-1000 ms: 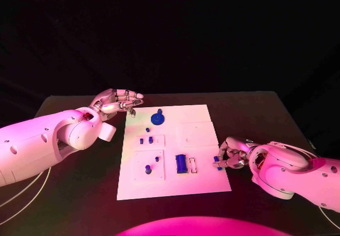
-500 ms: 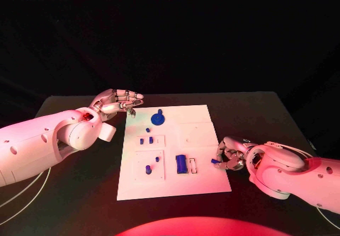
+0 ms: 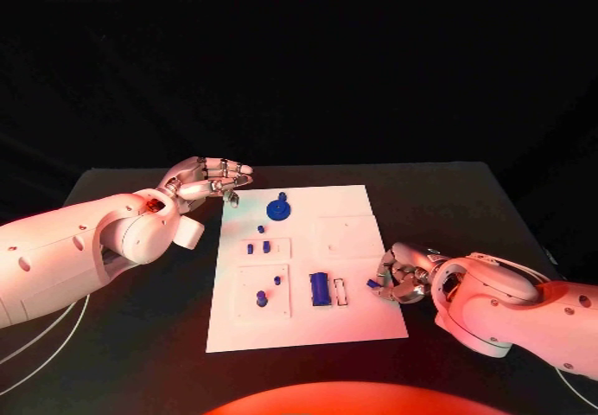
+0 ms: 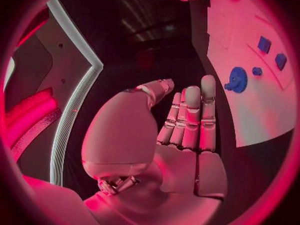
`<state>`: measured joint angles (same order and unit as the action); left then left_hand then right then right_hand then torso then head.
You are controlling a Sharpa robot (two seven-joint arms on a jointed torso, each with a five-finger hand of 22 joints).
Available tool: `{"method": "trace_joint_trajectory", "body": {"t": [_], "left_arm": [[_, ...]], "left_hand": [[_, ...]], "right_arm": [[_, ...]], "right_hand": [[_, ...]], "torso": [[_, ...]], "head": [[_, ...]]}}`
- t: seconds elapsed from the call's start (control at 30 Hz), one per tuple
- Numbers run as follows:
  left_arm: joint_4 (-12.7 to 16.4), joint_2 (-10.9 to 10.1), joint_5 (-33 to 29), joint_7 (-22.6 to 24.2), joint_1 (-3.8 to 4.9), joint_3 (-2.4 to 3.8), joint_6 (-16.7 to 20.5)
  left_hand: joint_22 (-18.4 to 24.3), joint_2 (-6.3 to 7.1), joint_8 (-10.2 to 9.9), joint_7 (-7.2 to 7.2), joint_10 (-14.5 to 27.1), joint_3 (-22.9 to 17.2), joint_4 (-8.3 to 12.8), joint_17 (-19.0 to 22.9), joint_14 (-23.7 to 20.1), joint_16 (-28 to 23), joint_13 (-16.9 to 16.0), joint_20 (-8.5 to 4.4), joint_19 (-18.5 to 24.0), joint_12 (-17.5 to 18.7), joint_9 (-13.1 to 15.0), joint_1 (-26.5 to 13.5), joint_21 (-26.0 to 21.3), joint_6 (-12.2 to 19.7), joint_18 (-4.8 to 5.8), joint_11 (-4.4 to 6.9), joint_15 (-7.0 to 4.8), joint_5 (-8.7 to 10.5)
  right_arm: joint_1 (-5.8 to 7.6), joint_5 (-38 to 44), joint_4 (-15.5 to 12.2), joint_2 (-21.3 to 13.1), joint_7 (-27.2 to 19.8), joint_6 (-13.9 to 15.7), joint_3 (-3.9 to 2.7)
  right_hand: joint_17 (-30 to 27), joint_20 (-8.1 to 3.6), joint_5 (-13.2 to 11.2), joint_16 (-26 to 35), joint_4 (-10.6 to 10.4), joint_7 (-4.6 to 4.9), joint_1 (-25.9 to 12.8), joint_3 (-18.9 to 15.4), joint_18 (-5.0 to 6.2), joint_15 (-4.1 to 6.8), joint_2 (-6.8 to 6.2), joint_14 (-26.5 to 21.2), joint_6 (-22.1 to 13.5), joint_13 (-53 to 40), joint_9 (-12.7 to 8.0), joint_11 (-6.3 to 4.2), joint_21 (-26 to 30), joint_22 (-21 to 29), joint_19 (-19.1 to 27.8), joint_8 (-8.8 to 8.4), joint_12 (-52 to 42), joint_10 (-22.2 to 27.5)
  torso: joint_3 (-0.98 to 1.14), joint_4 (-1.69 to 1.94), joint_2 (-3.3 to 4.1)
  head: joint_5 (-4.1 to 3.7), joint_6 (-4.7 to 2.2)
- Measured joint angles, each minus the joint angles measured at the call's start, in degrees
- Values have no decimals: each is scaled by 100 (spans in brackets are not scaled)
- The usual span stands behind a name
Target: Assemble the parts on the task board
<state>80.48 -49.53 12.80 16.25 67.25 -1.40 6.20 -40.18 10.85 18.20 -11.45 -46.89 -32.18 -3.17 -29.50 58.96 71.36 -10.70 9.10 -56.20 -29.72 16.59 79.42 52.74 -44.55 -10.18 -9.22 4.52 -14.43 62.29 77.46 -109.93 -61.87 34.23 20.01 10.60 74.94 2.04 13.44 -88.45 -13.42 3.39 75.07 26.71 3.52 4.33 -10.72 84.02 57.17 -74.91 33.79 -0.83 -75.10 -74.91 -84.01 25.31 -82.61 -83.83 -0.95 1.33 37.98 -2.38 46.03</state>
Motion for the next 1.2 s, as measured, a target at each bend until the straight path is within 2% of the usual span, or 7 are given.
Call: {"method": "trace_joint_trajectory", "body": {"t": [0.3, 0.37, 0.47, 0.53, 0.73, 1.03, 1.2], "left_arm": [[2, 4, 0, 0, 0, 0, 0], [2, 5, 0, 0, 0, 0, 0], [3, 6, 0, 0, 0, 0, 0], [3, 7, 0, -1, 0, 0, -2], [3, 13, 0, -1, 0, 0, -9], [0, 11, 13, -8, 0, 0, -19], [-2, 16, 18, -10, 0, 0, -27]], "left_hand": [[0, 0, 23, 0, 0, -16, -16, 0, 0, 23, 0, 0, 0, -23, 0, 0, 0, 0, 0, 0, 0, 0], [-1, 0, 23, 0, 0, -16, -16, 0, 0, 23, 0, 0, 0, -23, 0, 0, 0, 0, 0, 0, 0, 0], [-1, 0, 22, 0, 0, -16, -16, 0, 0, 23, 0, 0, 0, -23, 0, 0, 0, 0, 0, 0, 0, 0], [-1, 0, 22, 0, 0, -16, -16, -1, 0, 23, 0, 0, 0, -23, 0, 0, 0, 0, 0, 0, 0, 0], [6, 0, 22, 0, -1, -16, -16, 4, -21, 23, 0, 0, 0, -23, 1, 0, 0, 0, 0, 0, -21, 0], [6, 0, 21, 0, 20, -16, -16, 4, -21, 23, 0, 0, 0, -23, 1, 0, 0, 0, 0, 21, -21, 0], [6, 0, 21, 0, 20, -16, -16, 4, -21, 23, 0, 0, 0, -22, 1, 0, 0, 0, 0, 21, -21, 0]], "right_arm": [[89, -563, -79, 230, 19, 98, -6], [92, -686, -77, 296, 19, 109, -5], [92, -880, -60, 387, 19, 131, -4], [91, -1001, -23, 453, 19, 153, -3], [55, -1277, 88, 646, 8, 199, -4], [-4, -1421, 228, 790, 4, 204, -12], [-9, -1425, 268, 829, 3, 208, -13]], "right_hand": [[-1, 1, -2, 0, 105, 18, -280, 183, 0, 0, 10, 0, -18, 0, 41, 0, 0, 1, 0, 19, 0, 0], [-1, 1, -6, 0, 277, 26, -367, 382, 0, 0, 10, 0, -26, 0, 43, 0, 0, -4, 0, 18, 0, 0], [-1, 1, -15, 0, 292, 30, -459, 431, 0, -1, 21, 0, -29, 0, 46, 1, 0, -4, 0, 18, 0, 0], [-1, 1, -17, 0, 435, 31, -581, 632, 0, -1, 23, 0, -31, 0, 54, 1, 0, -4, 0, 16, 0, 0], [-1, 1, -27, 0, 544, 31, -778, 747, 0, -1, -9, 0, -30, 0, 55, 1, 0, -4, 0, 15, -1, 0], [-2, 1, -26, 0, 423, -15, -1205, 732, 0, -1, -46, 0, 26, 0, 71, 1, 24, -3, 0, -11, -1, 0], [-2, 1, -23, 0, 385, -9, -1256, 716, 0, -1, -55, 0, 56, 0, 68, 2, 24, -3, 0, -26, -1, -1]], "torso": [[0, 0, 3], [0, -1, 3], [0, -2, 3], [1, -3, 3], [1, -3, 4], [4, -3, 5], [5, -5, 5]], "head": [[-12, 2], [-14, 5], [-15, 7], [-15, 8], [-14, 15], [2, 27], [4, 30]]}}
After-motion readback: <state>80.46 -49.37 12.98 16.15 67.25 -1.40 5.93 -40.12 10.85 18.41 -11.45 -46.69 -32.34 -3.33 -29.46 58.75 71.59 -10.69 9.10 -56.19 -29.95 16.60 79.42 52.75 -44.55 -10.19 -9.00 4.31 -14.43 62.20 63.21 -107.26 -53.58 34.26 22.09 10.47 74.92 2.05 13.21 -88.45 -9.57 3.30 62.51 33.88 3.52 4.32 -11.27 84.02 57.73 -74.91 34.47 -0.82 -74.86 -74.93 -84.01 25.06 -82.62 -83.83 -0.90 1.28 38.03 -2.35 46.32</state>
